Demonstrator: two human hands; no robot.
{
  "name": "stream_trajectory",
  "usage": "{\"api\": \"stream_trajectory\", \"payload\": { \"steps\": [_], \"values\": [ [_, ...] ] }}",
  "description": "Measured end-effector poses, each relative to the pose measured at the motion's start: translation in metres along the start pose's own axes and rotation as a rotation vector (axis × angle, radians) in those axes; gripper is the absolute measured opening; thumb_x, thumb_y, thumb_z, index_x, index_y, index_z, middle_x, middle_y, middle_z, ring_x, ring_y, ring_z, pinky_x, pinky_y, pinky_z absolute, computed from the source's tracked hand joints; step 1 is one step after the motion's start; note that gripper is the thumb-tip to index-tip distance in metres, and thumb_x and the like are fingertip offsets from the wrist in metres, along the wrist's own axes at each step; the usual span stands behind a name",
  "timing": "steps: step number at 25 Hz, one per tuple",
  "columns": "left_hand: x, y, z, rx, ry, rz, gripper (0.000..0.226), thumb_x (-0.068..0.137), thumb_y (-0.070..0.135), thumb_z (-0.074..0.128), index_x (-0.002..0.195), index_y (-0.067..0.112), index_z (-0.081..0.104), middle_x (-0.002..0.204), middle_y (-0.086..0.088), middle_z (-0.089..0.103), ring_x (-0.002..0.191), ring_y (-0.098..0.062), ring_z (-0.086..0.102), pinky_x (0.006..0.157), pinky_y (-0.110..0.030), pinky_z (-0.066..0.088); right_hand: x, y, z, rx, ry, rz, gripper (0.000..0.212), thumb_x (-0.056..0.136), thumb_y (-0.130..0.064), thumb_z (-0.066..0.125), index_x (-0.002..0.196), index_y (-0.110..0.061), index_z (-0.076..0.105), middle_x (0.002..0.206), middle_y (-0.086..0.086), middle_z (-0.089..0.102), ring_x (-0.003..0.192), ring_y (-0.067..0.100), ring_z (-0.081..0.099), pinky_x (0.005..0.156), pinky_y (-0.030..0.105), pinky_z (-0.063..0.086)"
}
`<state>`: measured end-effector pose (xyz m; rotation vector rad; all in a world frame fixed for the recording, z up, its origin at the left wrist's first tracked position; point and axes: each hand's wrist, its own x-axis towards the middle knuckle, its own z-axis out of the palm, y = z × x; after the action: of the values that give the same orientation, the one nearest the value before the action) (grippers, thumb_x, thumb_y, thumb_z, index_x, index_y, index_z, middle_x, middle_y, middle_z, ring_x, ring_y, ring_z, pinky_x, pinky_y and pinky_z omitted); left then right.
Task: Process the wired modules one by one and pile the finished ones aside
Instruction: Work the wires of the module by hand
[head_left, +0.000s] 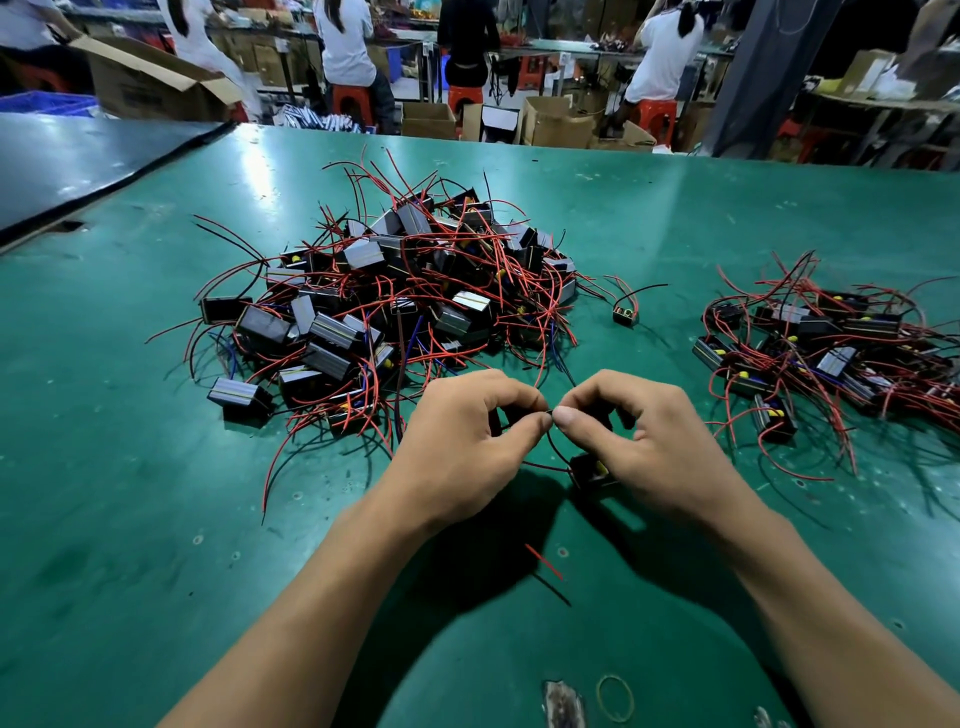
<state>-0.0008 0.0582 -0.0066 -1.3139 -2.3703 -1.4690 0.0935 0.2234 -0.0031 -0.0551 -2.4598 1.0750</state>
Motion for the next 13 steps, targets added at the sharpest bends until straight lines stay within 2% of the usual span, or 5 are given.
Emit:
{"api": "stream_trajectory", "payload": {
  "steps": [2,5,8,10,13],
  "values": [
    [-0.001,0.001,0.001,0.086,0.017,0.062,0.003,0.085,0.018,0.074,0.086,0.016,0.076,0.073,0.012,0.061,0.060,0.004,0.048,0.059,-0.015,0.034,0.000,-0.005,0.004,0.051,-0.017,0.068,0.018,0.091,-0.011,0.070,0.074,-0.018,0.067,0.065,-0.003,0.063,0.060,0.001,0.053,0.060,0.013,0.042],
    [-0.002,0.003,0.002,0.162,0.040,0.101,0.010,0.084,0.026,0.069,0.087,0.020,0.076,0.075,0.009,0.062,0.061,-0.001,0.048,0.059,-0.025,0.041,0.005,-0.006,0.009,0.203,-0.014,0.236,0.023,0.091,-0.010,0.064,0.068,-0.011,0.065,0.060,0.011,0.053,0.056,0.011,0.046,0.055,0.022,0.043],
    [-0.001,0.002,0.003,0.170,0.060,0.081,0.011,0.084,0.028,0.068,0.085,0.020,0.075,0.076,0.009,0.065,0.066,-0.010,0.056,0.061,-0.030,0.047,0.006,-0.001,0.007,0.306,-0.054,0.322,0.022,0.091,-0.017,0.067,0.069,-0.015,0.071,0.056,-0.009,0.054,0.054,0.003,0.044,0.061,0.028,0.043],
    [0.000,-0.002,0.001,0.090,0.062,0.005,0.007,0.085,0.024,0.071,0.084,0.019,0.076,0.077,0.009,0.067,0.069,-0.009,0.059,0.063,-0.030,0.048,0.003,0.001,0.002,0.273,-0.071,0.232,0.015,0.091,-0.022,0.072,0.076,-0.022,0.075,0.064,-0.009,0.065,0.060,0.002,0.055,0.061,0.023,0.051],
    [0.001,-0.006,0.001,0.027,0.044,-0.084,0.003,0.084,0.022,0.074,0.084,0.020,0.076,0.077,0.010,0.068,0.064,-0.003,0.056,0.062,-0.025,0.045,0.001,0.007,-0.004,-0.012,0.004,-0.035,0.009,0.086,-0.021,0.078,0.085,-0.030,0.076,0.078,-0.012,0.072,0.069,0.006,0.064,0.069,0.011,0.045]
  ]
}}
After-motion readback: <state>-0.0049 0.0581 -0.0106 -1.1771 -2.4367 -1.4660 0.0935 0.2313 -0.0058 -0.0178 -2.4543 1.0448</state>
